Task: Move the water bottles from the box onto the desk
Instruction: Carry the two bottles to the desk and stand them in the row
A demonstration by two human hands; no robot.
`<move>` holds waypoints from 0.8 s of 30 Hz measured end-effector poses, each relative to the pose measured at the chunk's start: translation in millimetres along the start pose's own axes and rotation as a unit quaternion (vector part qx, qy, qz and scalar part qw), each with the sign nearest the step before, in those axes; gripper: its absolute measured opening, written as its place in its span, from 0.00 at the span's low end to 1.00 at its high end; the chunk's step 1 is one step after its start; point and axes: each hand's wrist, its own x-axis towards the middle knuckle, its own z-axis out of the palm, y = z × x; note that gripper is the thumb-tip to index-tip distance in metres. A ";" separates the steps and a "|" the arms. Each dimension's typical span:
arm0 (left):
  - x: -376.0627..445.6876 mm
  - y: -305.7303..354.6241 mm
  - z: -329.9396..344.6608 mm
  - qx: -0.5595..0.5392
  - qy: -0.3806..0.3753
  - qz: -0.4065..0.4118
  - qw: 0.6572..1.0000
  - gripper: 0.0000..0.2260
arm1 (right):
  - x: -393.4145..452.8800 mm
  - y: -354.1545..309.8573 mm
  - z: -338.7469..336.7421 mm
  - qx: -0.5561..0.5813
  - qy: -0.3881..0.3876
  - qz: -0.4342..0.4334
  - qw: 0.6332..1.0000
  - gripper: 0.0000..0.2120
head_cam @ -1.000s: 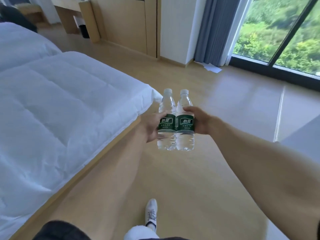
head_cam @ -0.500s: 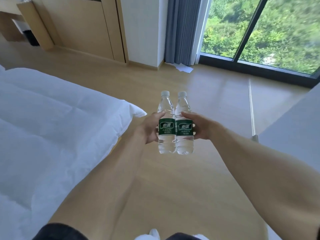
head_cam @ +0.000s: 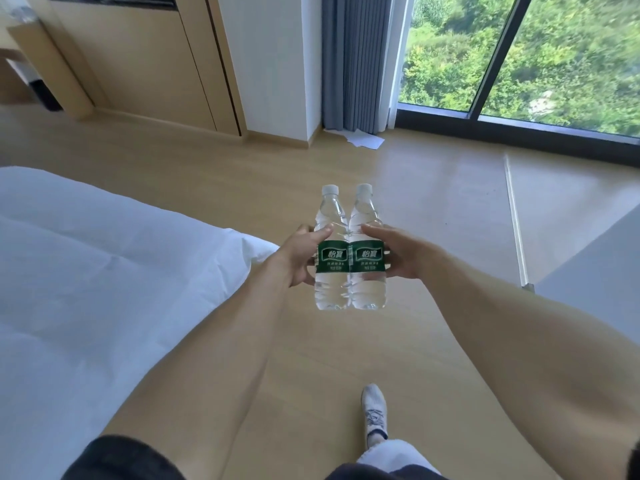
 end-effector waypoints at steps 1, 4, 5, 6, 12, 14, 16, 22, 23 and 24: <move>16.3 8.7 2.4 0.001 0.006 0.001 1.000 0.17 | 14.7 -9.9 -7.7 -0.001 -0.002 0.000 1.000 0.20; 65.1 40.4 11.9 -0.003 0.023 -0.008 1.000 0.20 | 57.1 -46.0 -32.0 -0.011 -0.013 0.005 1.000 0.19; 78.7 50.7 15.6 -0.004 0.027 -0.014 1.000 0.20 | 69.1 -57.0 -40.4 -0.015 -0.017 0.009 1.000 0.19; 90.7 60.4 19.1 -0.007 0.029 -0.019 0.999 0.20 | 81.0 -67.4 -48.7 -0.021 -0.022 0.011 0.999 0.19; 158.6 111.5 27.4 -0.045 0.040 -0.025 0.998 0.18 | 154.7 -128.9 -83.8 -0.047 -0.039 0.010 0.998 0.22; 179.2 124.2 24.1 -0.049 0.044 -0.022 0.998 0.16 | 178.4 -143.9 -89.2 -0.045 -0.046 0.007 0.998 0.23; 198.5 136.5 17.0 -0.053 0.056 -0.019 0.997 0.14 | 200.9 -158.9 -91.5 -0.047 -0.051 0.004 0.998 0.23; 265.9 172.0 -23.4 -0.069 0.077 -0.008 0.995 0.15 | 276.7 -211.8 -79.0 -0.067 -0.071 -0.004 0.995 0.22; 277.4 177.6 -32.0 -0.072 0.082 -0.008 0.994 0.17 | 290.3 -220.6 -75.0 -0.071 -0.072 -0.003 0.995 0.22; 290.1 183.4 -42.1 -0.073 0.085 -0.008 0.994 0.18 | 305.8 -230.2 -70.3 -0.075 -0.071 -0.002 0.995 0.22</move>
